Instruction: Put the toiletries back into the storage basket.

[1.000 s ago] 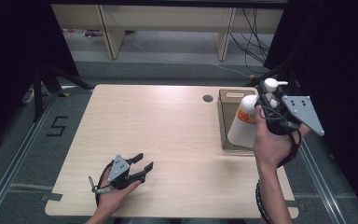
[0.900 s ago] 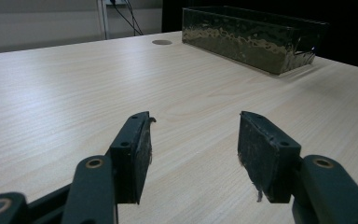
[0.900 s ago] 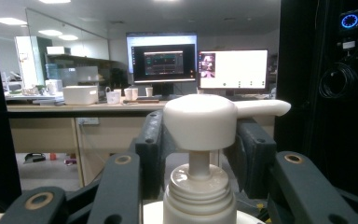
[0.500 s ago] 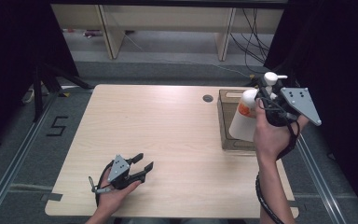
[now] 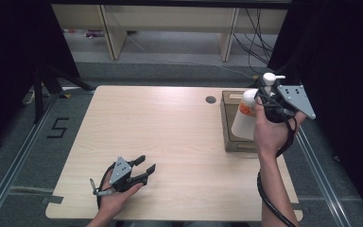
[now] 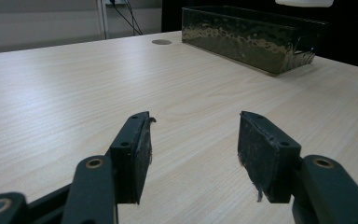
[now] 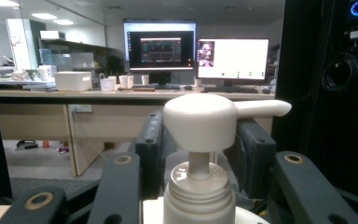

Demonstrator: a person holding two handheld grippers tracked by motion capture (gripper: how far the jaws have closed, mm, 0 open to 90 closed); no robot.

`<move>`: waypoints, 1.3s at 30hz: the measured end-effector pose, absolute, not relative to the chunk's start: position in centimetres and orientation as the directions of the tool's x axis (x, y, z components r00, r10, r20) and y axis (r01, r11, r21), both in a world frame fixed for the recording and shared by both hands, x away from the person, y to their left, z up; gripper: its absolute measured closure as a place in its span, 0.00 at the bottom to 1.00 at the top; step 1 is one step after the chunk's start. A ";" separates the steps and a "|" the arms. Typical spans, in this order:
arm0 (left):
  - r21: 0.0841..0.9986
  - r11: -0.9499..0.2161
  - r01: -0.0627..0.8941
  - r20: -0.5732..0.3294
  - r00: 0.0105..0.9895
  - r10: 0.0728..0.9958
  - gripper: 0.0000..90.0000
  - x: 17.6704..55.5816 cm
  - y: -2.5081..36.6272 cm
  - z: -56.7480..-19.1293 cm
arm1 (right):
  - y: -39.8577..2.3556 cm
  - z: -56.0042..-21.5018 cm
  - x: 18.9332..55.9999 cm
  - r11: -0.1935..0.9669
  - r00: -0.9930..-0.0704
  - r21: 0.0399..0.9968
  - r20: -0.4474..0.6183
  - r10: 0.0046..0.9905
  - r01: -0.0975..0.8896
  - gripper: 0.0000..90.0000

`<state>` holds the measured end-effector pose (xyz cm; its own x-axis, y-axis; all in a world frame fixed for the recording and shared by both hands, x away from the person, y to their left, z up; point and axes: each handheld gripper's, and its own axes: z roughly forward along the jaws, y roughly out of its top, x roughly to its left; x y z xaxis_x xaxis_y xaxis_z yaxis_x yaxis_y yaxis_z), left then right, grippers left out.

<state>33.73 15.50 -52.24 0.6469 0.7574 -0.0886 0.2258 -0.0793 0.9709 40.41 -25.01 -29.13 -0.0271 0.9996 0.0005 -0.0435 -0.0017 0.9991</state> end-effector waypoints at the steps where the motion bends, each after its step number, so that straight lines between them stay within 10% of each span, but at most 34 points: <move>1: 0.971 -0.080 0.228 -0.089 0.646 0.758 0.49 33.7 15.5 -52.2 | -25.0 -29.3 40.5 -0.010 -0.028 0.999 0.009 1.000 -0.037 0.67; 39: 0.968 -0.089 0.233 -0.084 0.640 0.764 0.49 33.6 15.5 -52.2 | -25.5 -34.2 41.8 0.007 -0.091 0.998 -0.002 0.996 0.056 0.67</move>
<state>33.62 15.53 -52.17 0.6403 0.7635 -0.0842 0.2334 -0.0889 0.9683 41.82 -25.48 -34.18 -0.0911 0.9958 -0.0020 0.0561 0.0071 0.9984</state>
